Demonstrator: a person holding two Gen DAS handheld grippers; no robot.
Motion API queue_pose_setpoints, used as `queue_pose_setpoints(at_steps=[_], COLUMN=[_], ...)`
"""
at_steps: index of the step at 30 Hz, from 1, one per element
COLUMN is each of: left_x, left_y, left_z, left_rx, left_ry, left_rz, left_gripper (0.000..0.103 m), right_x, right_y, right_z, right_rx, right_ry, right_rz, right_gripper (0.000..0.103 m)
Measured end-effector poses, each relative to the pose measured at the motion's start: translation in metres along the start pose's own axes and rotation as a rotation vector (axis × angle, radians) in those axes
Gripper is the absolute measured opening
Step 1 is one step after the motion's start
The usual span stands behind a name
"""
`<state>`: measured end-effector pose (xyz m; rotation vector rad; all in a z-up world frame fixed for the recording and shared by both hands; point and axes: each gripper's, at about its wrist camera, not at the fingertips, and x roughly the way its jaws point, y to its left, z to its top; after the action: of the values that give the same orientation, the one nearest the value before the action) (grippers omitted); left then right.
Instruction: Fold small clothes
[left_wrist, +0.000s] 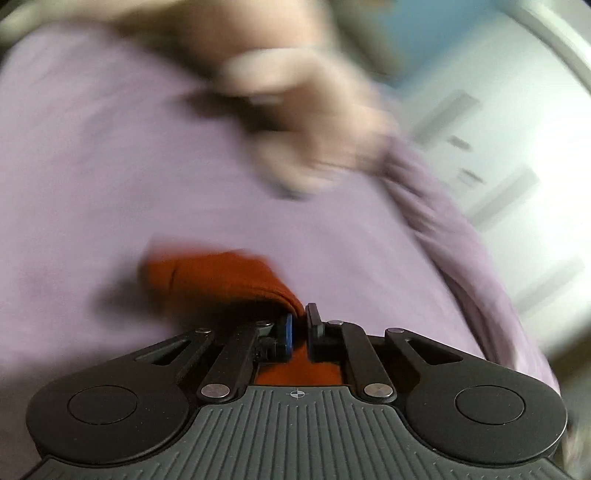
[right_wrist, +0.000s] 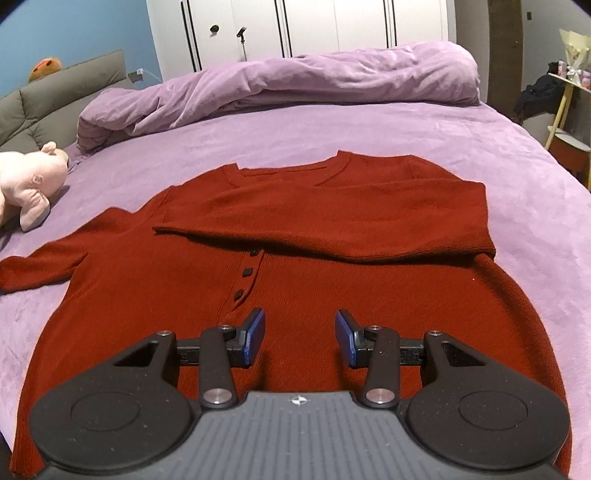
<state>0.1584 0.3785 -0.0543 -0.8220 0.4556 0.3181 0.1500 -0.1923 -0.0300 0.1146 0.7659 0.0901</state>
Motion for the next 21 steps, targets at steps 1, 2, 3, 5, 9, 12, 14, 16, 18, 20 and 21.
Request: queue_pose_setpoints(at_steps=[1,2,3,5,9,12,14,16,18,20,21], left_x=[-0.005,-0.010,-0.015,-0.024,-0.021,-0.014,-0.009,-0.009,-0.009,-0.013,-0.014], left_y=[-0.031,-0.057,-0.090,-0.151,-0.228,-0.240,-0.230,-0.213,-0.200,-0.187,-0.181], left_z=[-0.010,-0.021,-0.036,-0.074,-0.151,-0.193,-0.202,-0.203,-0.198,-0.192,-0.189], left_rx=[0.077,0.133,0.204,0.338,0.486,0.527,0.505,0.491,0.508,0.523,0.529], left_ry=[0.011,0.025,0.050,0.092,0.248,0.340,0.380,0.388,0.370,0.354,0.349], left_rz=[-0.072,-0.130,-0.213,-0.368,-0.539,-0.487,-0.432,-0.363,-0.285,-0.224,-0.198], left_gripper=[0.008,0.008,0.008,0.009,0.035,0.044,0.047,0.049,0.052,0.053,0.054], right_x=[0.000,-0.002,-0.003,-0.007,-0.014,-0.015,-0.012,-0.003,0.012,0.030,0.038], right_y=[-0.002,-0.003,-0.003,-0.007,-0.016,-0.024,-0.031,-0.038,-0.042,-0.043,-0.042], right_z=[0.001,0.003,0.004,0.006,0.011,0.016,0.018,0.022,0.027,0.032,0.036], right_rx=[0.008,0.017,0.026,0.047,0.087,0.113,0.143,0.191,0.242,0.292,0.311], right_ry=[-0.005,-0.013,-0.019,-0.040,-0.061,-0.065,-0.059,-0.031,0.008,0.044,0.052], right_rz=[-0.001,0.000,0.003,0.015,0.040,0.054,0.082,0.129,0.178,0.240,0.265], right_gripper=[0.042,0.042,0.042,0.042,0.042,0.042,0.042,0.042,0.047,0.052,0.053])
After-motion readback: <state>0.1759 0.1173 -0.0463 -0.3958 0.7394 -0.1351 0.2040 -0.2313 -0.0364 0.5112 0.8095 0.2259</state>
